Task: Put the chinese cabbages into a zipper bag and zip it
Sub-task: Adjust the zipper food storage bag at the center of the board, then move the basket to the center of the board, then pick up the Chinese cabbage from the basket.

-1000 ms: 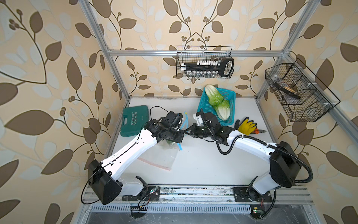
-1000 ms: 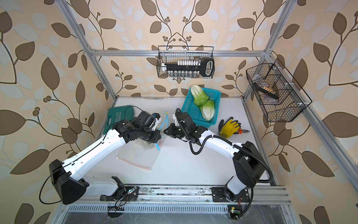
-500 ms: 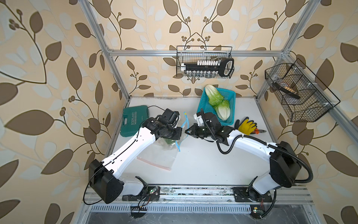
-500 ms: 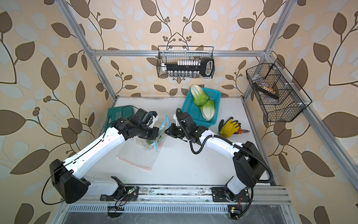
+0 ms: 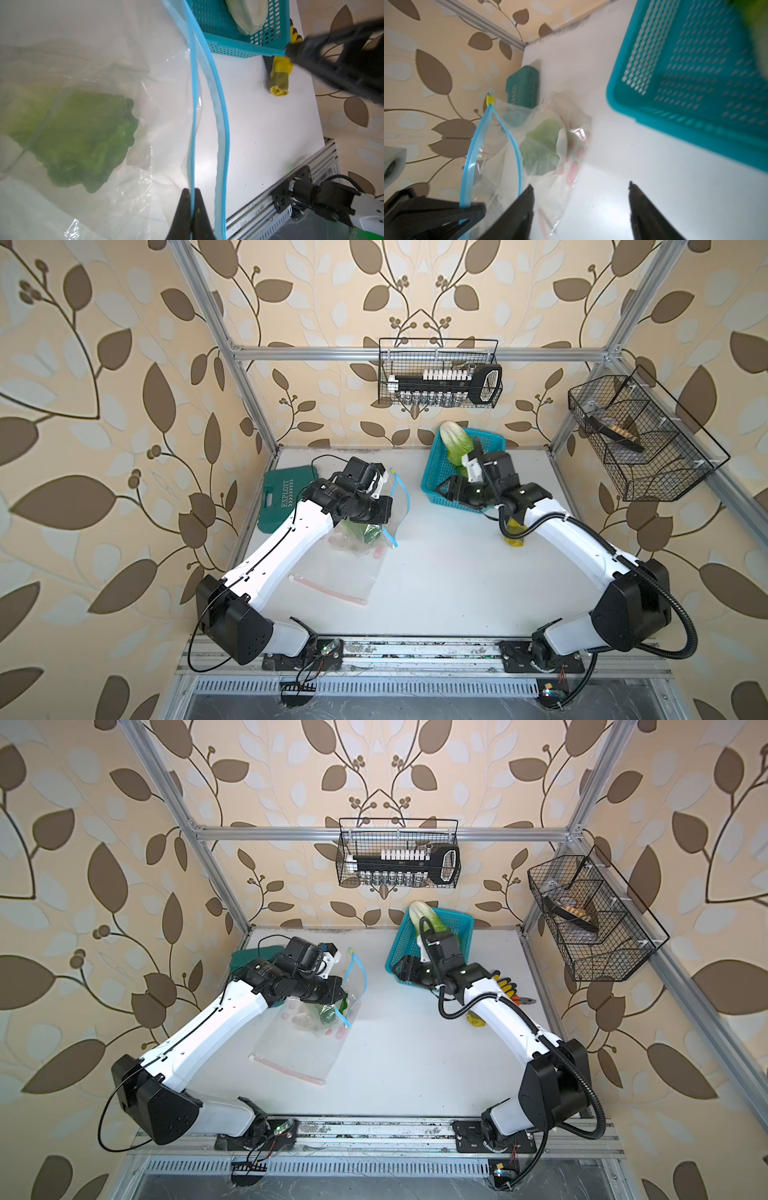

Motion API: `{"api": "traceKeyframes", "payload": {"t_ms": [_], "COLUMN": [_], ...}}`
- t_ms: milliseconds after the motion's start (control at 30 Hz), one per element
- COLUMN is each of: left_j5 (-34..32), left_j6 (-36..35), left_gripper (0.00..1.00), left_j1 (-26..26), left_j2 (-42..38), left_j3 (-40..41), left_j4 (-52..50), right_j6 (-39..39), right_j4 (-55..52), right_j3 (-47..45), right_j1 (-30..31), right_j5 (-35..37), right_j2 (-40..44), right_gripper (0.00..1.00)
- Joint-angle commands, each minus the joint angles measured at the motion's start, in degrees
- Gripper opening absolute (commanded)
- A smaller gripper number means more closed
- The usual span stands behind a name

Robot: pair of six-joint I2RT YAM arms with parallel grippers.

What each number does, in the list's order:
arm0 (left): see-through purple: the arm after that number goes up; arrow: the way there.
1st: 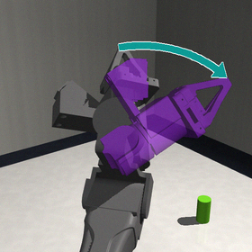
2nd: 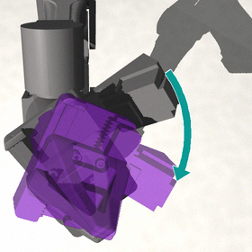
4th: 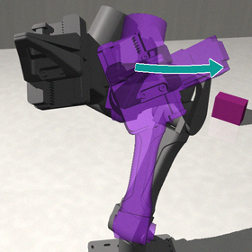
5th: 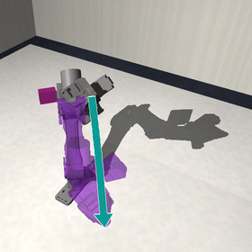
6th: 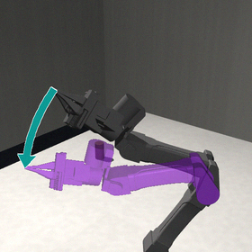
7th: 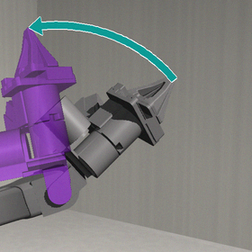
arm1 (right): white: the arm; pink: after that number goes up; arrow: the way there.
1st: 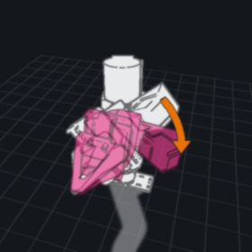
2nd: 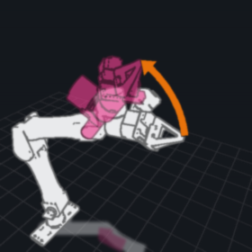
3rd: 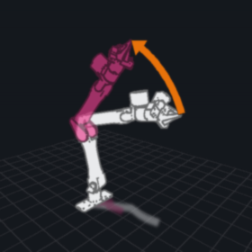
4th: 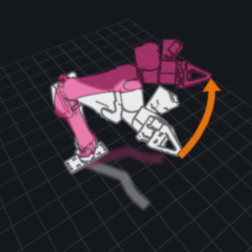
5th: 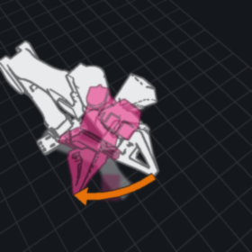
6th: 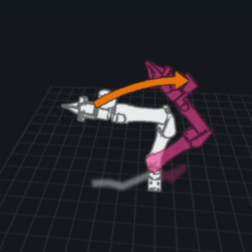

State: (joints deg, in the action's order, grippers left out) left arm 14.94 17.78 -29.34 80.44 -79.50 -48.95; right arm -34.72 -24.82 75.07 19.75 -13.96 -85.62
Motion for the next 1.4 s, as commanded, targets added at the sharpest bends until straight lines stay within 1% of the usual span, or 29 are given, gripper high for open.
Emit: {"api": "traceKeyframes", "payload": {"t_ms": [0,100,167,200,233,300,367,500,567,633,700,767,833,900,967,1067,1200,1367], "left_j5": [3.68,3.76,3.07,2.4,1.39,0.36,0.25,1.4,1.49,1.75,2.63,3.65,3.87,3.34,2.9,4.42,5.25,5.86], "left_j6": [-0.79,-2.0,-2.96,-3.5,-3.95,-4.62,-5.33,-6.3,-6.76,-7.3,-7.31,-7.31,-7.5,-7.93,-8.2,-8.55,-8.89,-8.82], "left_gripper": [0.0,0.0,0.0,0.0,0.0,0.0,0.0,0.0,0.0,0.0,0.0,0.0,0.0,0.0,0.0,0.0,0.0,0.0], "left_j1": [-0.61,-0.57,-0.63,-0.63,-0.58,-0.54,-0.54,-0.43,-0.4,-0.41,-0.48,-0.52,-0.54,-0.52,-0.49,-0.54,-0.52,-0.47], "left_j2": [0.21,-0.19,-0.05,-0.01,-0.04,-0.18,-0.37,-0.03,0.24,0.03,-0.3,-0.71,-1.07,-1.37,-1.35,-0.84,-0.76,-1.45], "left_j3": [-1.35,-1.39,-1.72,-2.09,-2.59,-3.82,-4.83,-5.98,-6.6,-6.57,-6.34,-5.78,-5.42,-5.27,-5.13,-4.71,-4.88,-2.7], "left_j4": [1.51,1.12,0.57,0.21,-0.11,-0.86,-1.14,-1.15,-1.45,-1.29,-0.91,-0.5,-0.27,-0.36,-0.38,-0.27,-0.58,1.03], "right_j6": [9.21,11.25,11.5,11.64,11.94,12.23,12.49,12.83,13.32,14.28,15.38,17.06,20.58,24.42,28.96,34.47,39.3,44.8], "right_j4": [-8.15,-6.89,-6.84,-8.9,-10.76,-11.56,-10.6,-9.98,-10.39,-11.49,-12.95,-12.51,-9.75,-6.49,-3.52,0.28,4.98,9.08], "right_j3": [5.08,11.5,15.76,18.45,20.1,19.04,14.91,4.45,-0.48,-4.23,-4.98,-3.26,-0.67,2.16,6.22,11.11,15.48,22.45], "right_j1": [-4.32,-5.71,-5.57,-5.55,-5.6,-6.07,-6.73,-8.41,-9.03,-9.37,-9.38,-9.31,-8.69,-8.56,-8.59,-8.56,-8.28,-7.64], "right_j5": [12.92,13.27,10.22,9.3,9.38,10.04,9.42,9.86,11.0,13.73,15.77,15.65,18.28,21.73,24.24,25.89,25.13,25.13], "right_j2": [-6.46,-15.62,-22.35,-25.53,-27.88,-29.09,-27.25,-19.99,-15.85,-11.51,-8.46,-6.38,-6.2,-8.73,-13.34,-20.12,-26.5,-35.65], "right_gripper": [0.78,0.78,0.75,0.73,0.72,0.7,0.7,0.7,0.7,0.7,0.71,0.73,0.81,0.92,0.99,1.0,1.0,1.0]}}
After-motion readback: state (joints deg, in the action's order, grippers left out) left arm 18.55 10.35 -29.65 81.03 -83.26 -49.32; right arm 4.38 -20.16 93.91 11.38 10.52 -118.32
